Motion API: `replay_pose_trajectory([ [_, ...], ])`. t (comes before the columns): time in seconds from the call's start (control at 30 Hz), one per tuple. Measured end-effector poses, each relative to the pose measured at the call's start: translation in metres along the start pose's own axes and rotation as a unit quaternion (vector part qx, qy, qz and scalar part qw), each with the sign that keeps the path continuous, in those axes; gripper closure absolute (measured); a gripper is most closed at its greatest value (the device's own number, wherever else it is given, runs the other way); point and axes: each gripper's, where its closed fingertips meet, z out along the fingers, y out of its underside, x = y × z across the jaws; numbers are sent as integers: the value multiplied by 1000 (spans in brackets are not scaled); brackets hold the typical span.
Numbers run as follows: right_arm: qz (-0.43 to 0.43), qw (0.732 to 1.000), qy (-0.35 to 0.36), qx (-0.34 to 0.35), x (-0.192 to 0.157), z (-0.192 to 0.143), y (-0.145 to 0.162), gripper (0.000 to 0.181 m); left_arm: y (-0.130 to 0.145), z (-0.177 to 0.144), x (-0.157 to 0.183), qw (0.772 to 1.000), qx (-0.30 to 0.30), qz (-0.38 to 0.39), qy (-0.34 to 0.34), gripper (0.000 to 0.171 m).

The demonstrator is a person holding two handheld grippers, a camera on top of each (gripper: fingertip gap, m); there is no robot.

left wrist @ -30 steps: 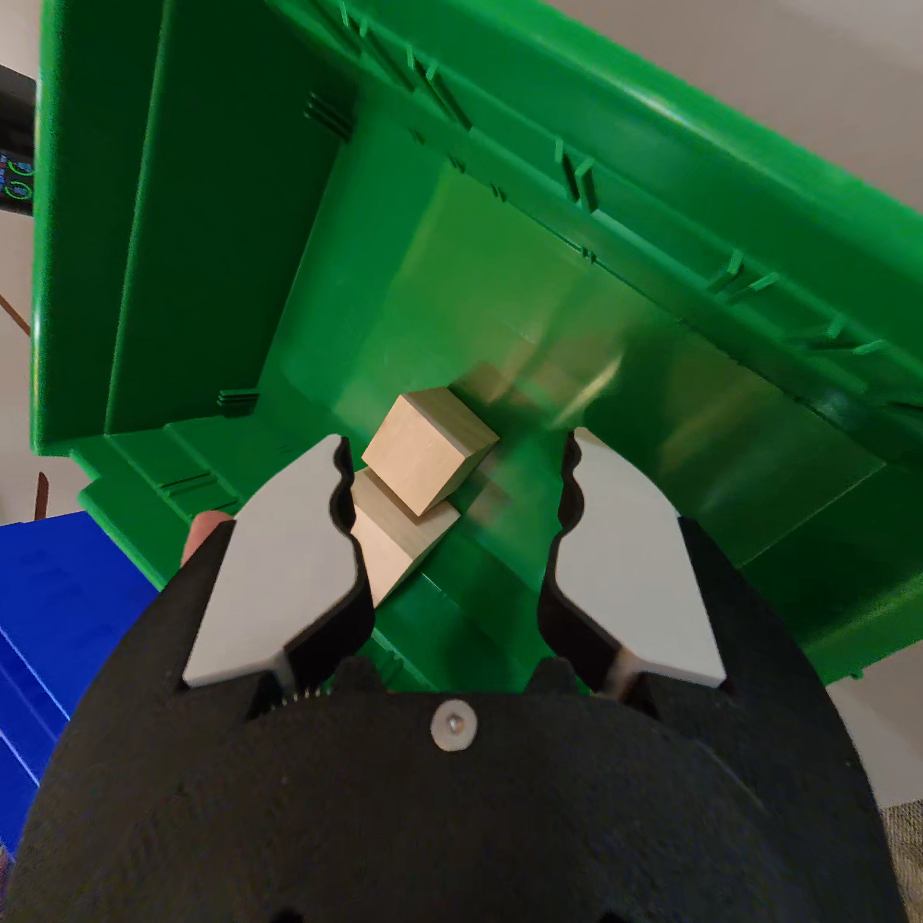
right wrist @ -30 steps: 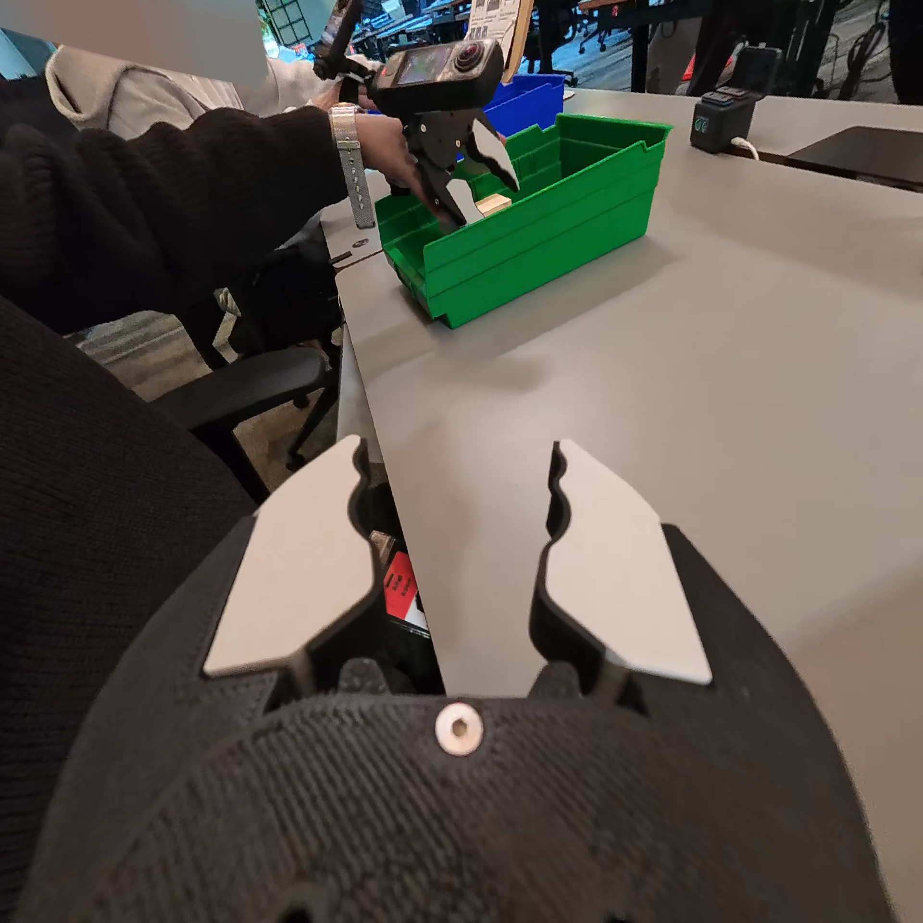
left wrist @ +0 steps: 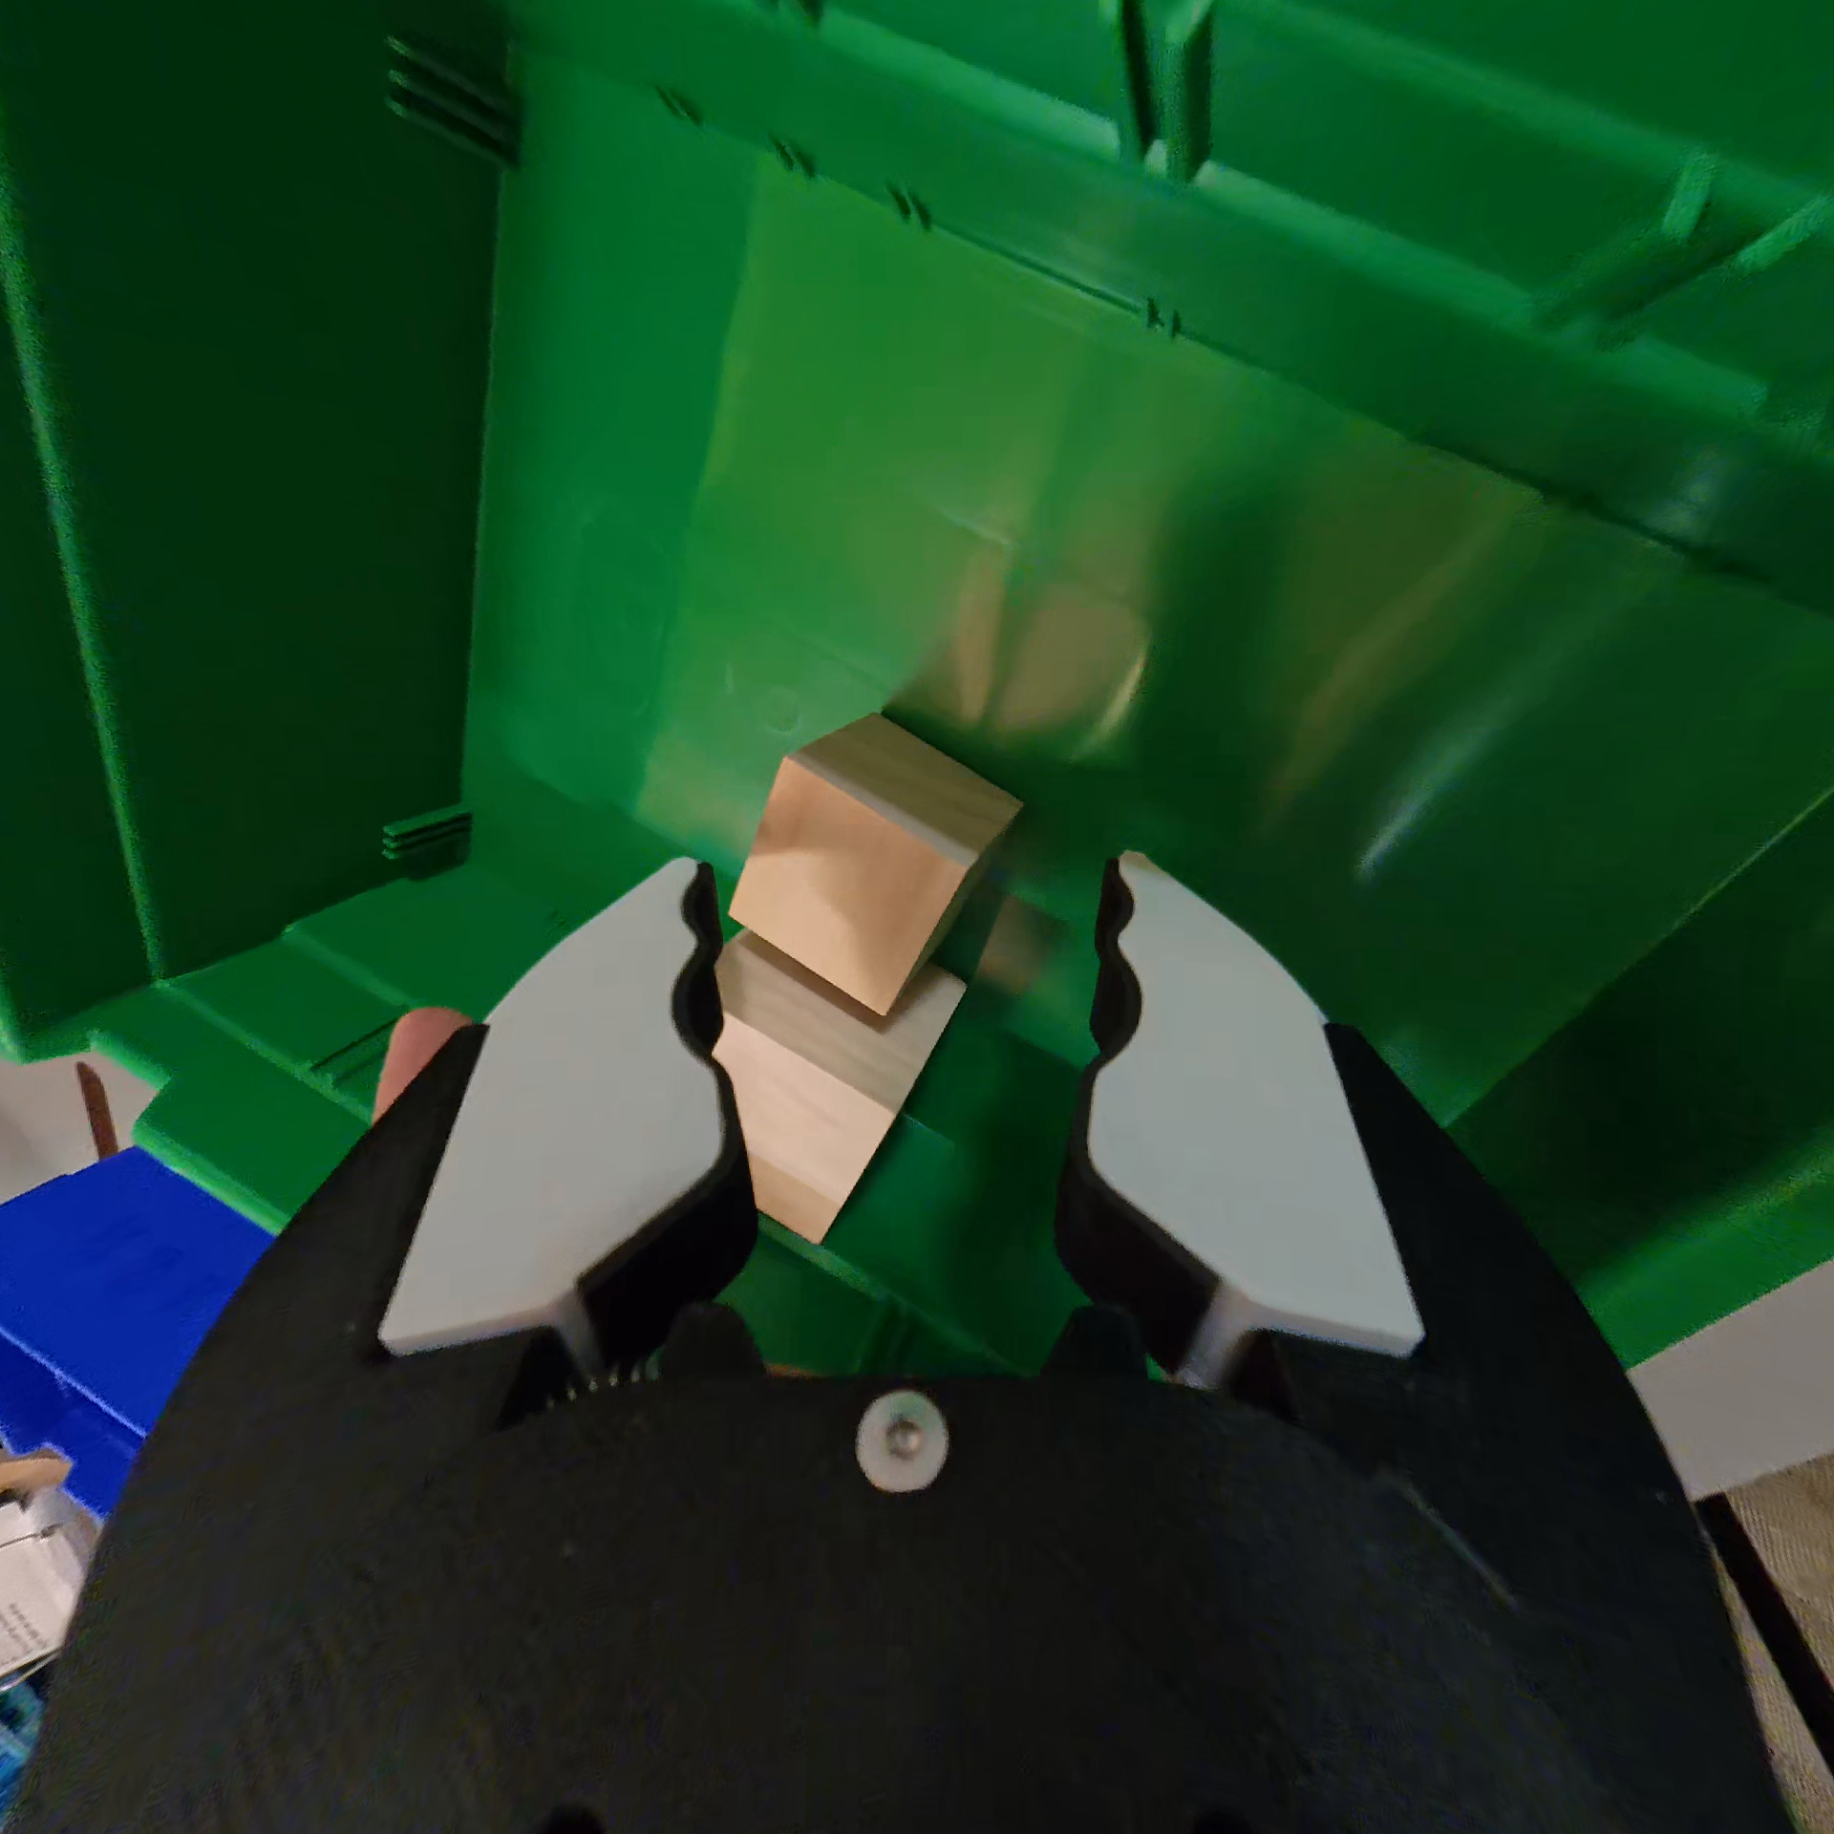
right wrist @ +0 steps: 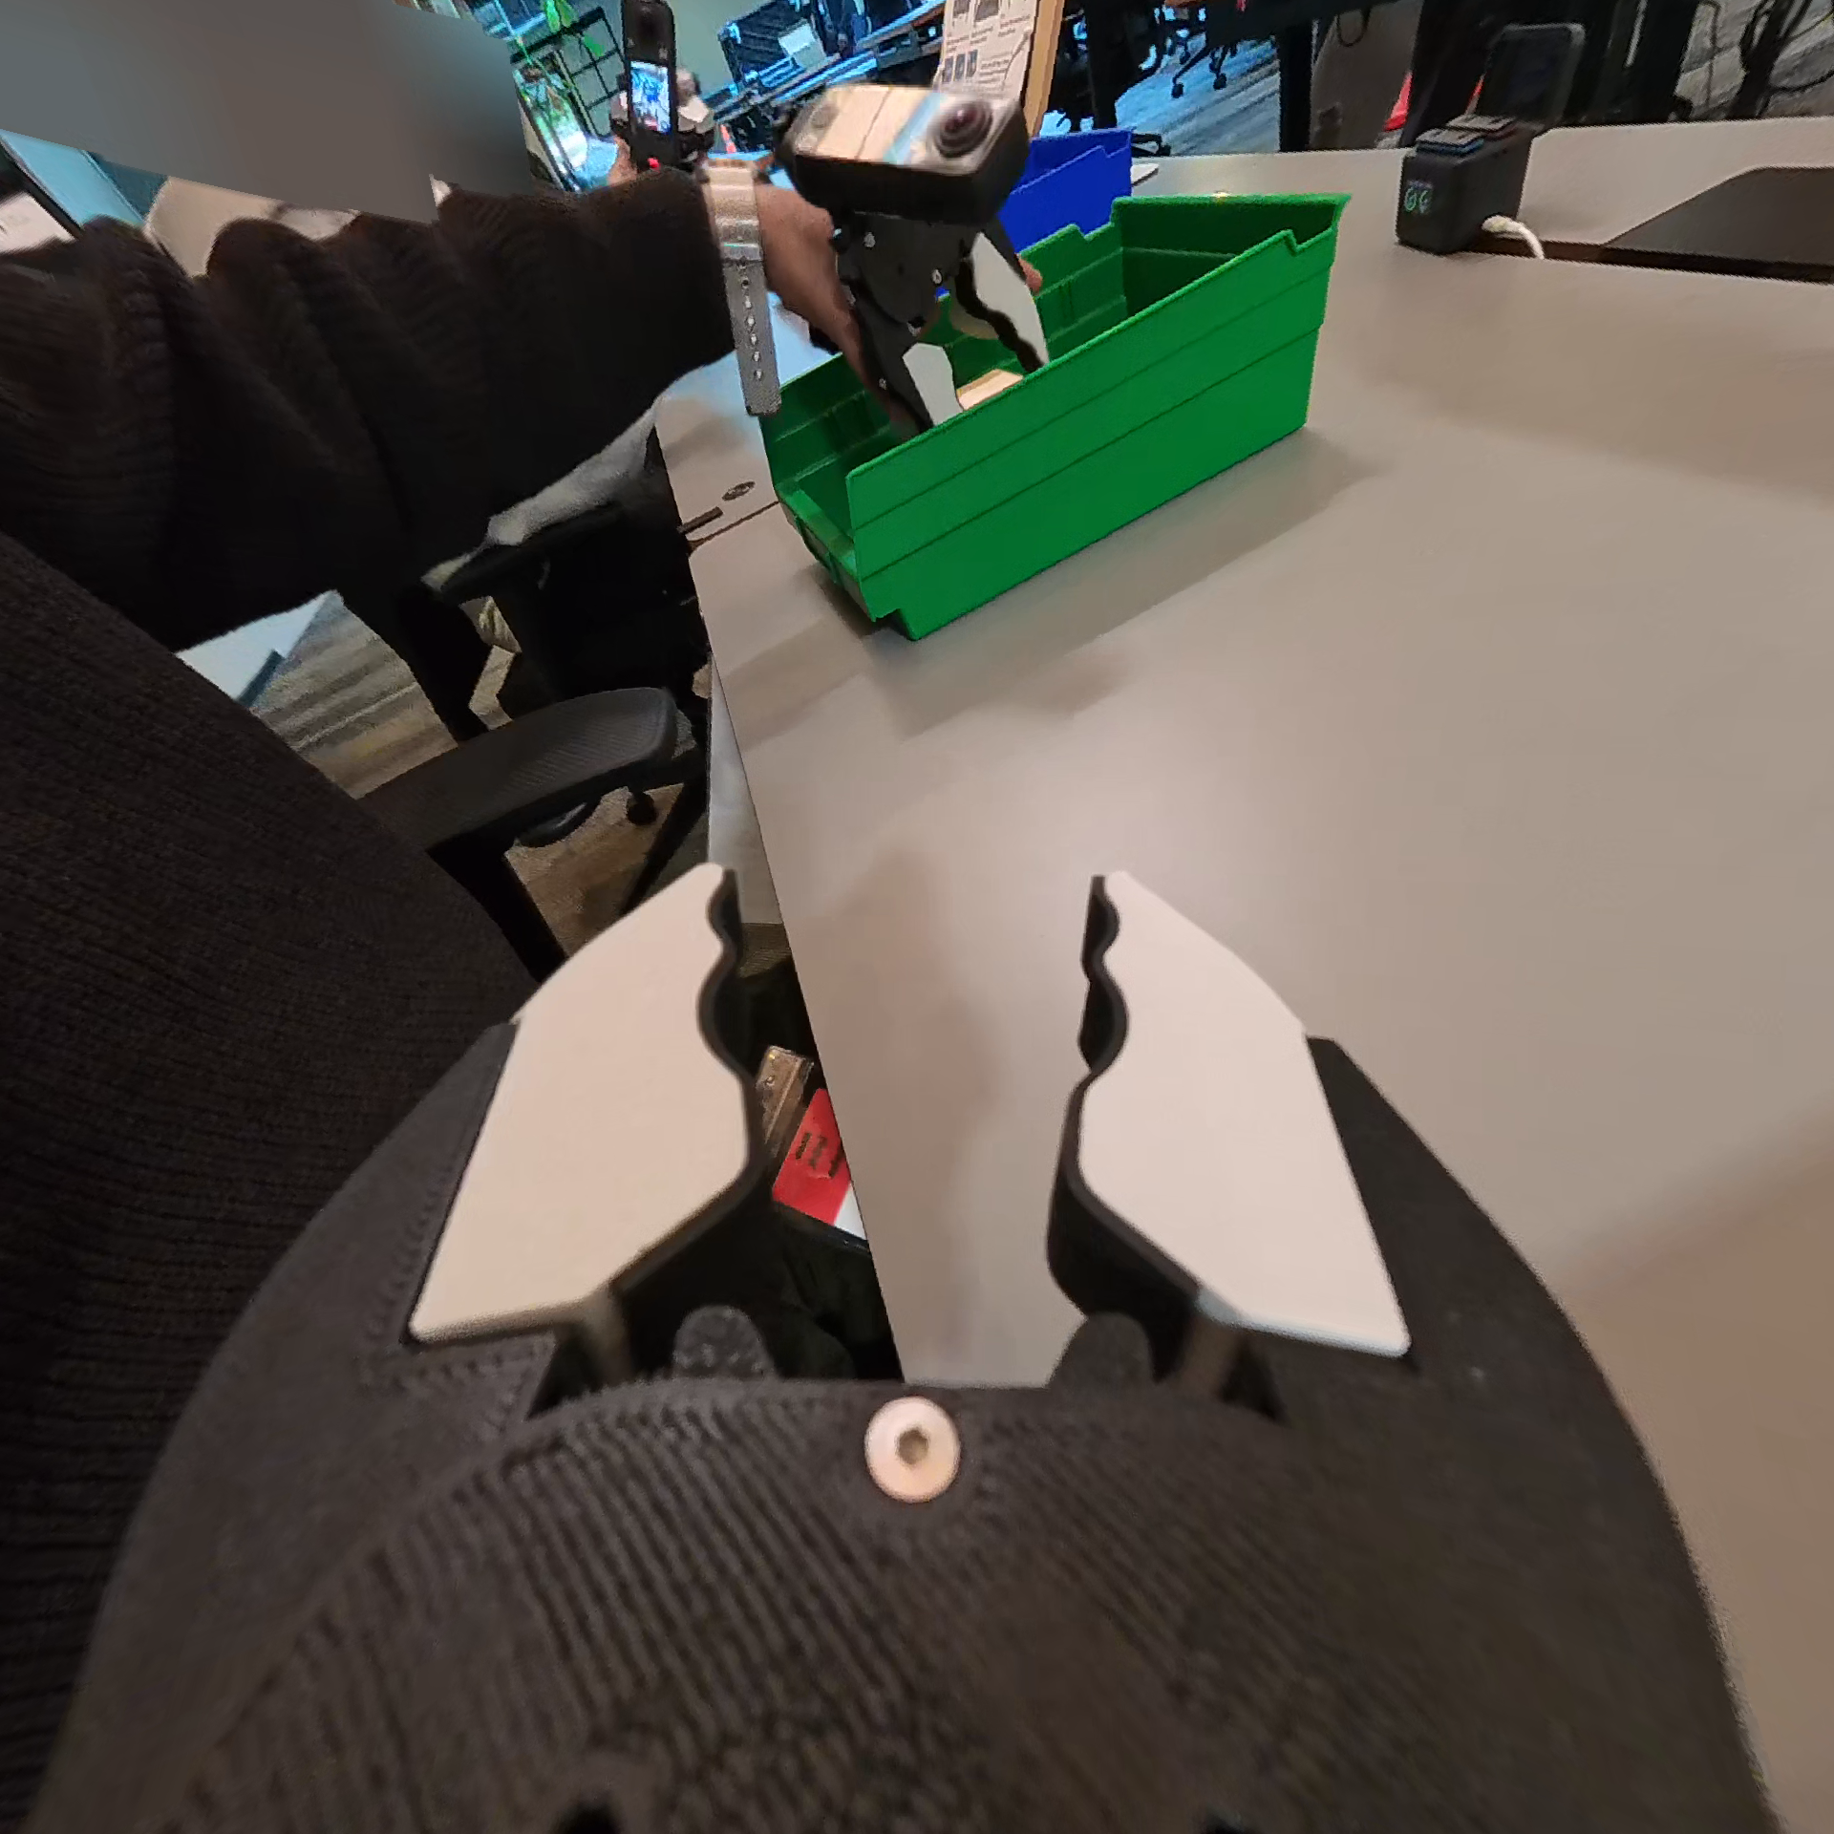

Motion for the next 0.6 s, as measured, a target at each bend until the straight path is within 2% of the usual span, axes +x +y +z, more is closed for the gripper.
replay_pose_trajectory([
  [0.13, 7, 1000, -6, 0, 0, 1, 2, 114, 4, 6, 0, 999, -20, 24, 14, 102],
  [0.33, 9, 1000, -7, -5, 1, 2, 6, 115, 2, 14, -3, 996, -47, 74, -2, 109],
  [0.6, 11, 1000, -9, -3, 1, 3, 5, 116, 4, 19, -7, 997, -45, 69, -12, 114],
])
